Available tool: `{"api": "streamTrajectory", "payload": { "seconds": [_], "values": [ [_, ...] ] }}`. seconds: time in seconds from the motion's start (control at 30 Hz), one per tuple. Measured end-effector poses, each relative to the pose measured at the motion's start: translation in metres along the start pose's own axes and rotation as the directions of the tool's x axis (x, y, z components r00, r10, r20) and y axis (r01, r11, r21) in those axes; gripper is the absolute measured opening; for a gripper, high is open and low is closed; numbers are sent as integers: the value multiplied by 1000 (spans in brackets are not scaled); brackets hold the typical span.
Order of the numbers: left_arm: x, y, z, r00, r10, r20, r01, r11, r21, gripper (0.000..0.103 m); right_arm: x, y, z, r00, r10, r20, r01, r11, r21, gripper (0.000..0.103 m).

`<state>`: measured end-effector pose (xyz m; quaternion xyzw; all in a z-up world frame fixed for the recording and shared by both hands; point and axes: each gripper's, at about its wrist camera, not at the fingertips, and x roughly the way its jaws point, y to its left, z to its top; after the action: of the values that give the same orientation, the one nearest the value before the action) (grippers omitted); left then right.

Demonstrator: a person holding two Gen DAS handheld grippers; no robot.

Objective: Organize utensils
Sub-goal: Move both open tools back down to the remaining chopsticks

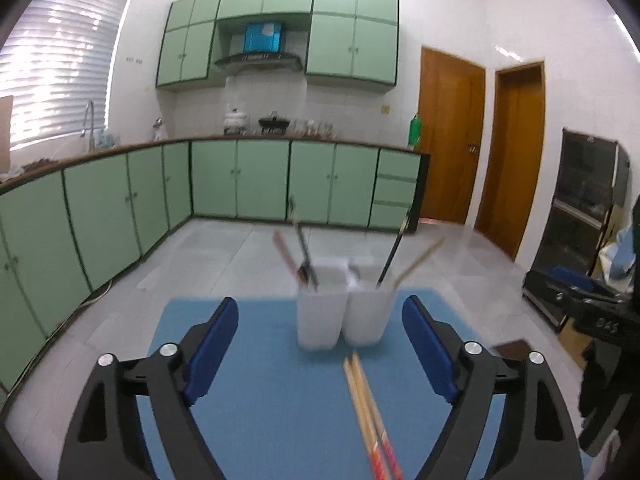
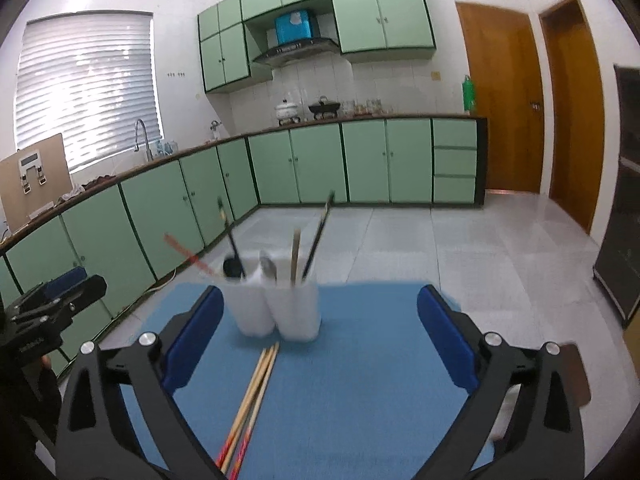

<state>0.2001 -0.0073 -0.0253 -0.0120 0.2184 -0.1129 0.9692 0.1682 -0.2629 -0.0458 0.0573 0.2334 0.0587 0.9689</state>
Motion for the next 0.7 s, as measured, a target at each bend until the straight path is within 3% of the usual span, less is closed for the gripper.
{"api": "streamTrajectory", "payload": {
  "seconds": [0.2, 0.4, 0.7],
  "values": [
    [5, 6, -60, 991, 28, -132, -30, 1000, -11, 84, 0, 11, -64, 994, -26, -104, 28, 999, 18, 95],
    [15, 10, -113, 968, 48, -247, -51, 999, -5, 84, 13, 26, -114, 977, -24, -211, 24, 1000, 1, 95],
    [27, 12, -148, 938, 86, -335, -83, 996, 24, 84, 29, 53, -155, 950, -8, -312, 1, 1000, -22, 94]
  ]
}}
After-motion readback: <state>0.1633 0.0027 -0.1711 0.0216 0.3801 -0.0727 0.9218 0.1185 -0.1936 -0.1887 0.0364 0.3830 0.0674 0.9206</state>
